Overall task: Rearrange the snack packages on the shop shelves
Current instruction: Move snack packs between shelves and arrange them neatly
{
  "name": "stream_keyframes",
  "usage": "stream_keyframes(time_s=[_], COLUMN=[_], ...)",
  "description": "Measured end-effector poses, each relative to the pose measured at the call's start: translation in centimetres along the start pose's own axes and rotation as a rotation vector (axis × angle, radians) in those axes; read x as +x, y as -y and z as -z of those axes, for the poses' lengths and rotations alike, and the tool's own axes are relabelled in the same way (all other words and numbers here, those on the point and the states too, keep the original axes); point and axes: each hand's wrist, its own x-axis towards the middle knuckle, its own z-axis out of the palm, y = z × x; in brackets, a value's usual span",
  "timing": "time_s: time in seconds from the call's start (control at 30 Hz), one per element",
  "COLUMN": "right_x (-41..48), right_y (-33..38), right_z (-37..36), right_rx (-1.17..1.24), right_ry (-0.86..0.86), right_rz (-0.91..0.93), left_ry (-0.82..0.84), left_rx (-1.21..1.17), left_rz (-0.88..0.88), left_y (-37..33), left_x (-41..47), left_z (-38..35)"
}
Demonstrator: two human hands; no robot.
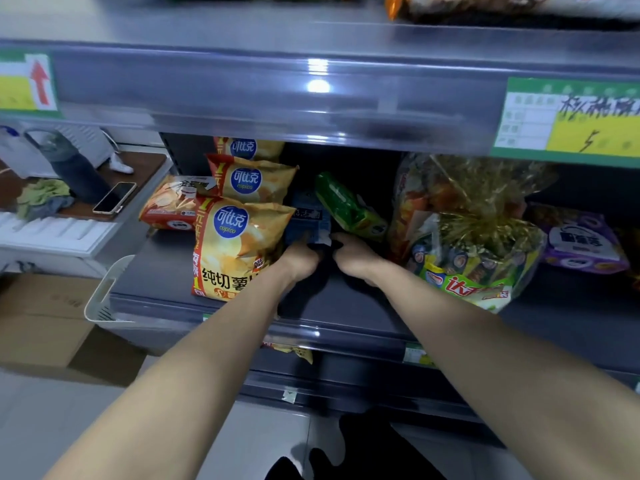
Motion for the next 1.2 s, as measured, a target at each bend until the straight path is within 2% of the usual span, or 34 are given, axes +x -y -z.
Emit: stream_keyframes(time_s=[0.2,0.33,0.47,0.7,0.83,1.03,1.2], right_x=[1.9,2.4,1.7,-1.4,-3.7,-5.7,-7.7], right_y=[0.1,0.4,0.5,1.7,0.9,-0.6,-1.1], right_z=[-0.5,-1.3,-1.1,0.4,-0.6,-2.7,-3.9], right_rx=[0.236,0.304,0.357,0.466,0.652,0.563,0.769], right_ry=[0.074,0.046,-0.137,-0.515,-0.562,-0.599,-0.485], right_rz=[-0.067,-0.054,-0.034,0.036,-0.046,-0.280,-0.437], left_ry=[-0.035,-0.048,-0.104,-0.139,-0.132,0.014,0.062], left_rx=[-0.061,-0.012,0.075,0.003,-0.018,0.083,0.059], left_rz=[0.002,-0.026,-0.054,-0.069,-0.089,-0.069,-0.099], left_y=[0.5,0.6,0.6,-1.3,-1.9,-0.5,1.1], left_x=[0.6,0.2,-0.6,-3.4,-5.6,-8.6,-10.1], left_z=[-0.5,-0.2,0.1,-0.3,-1.0,-1.8,-1.2])
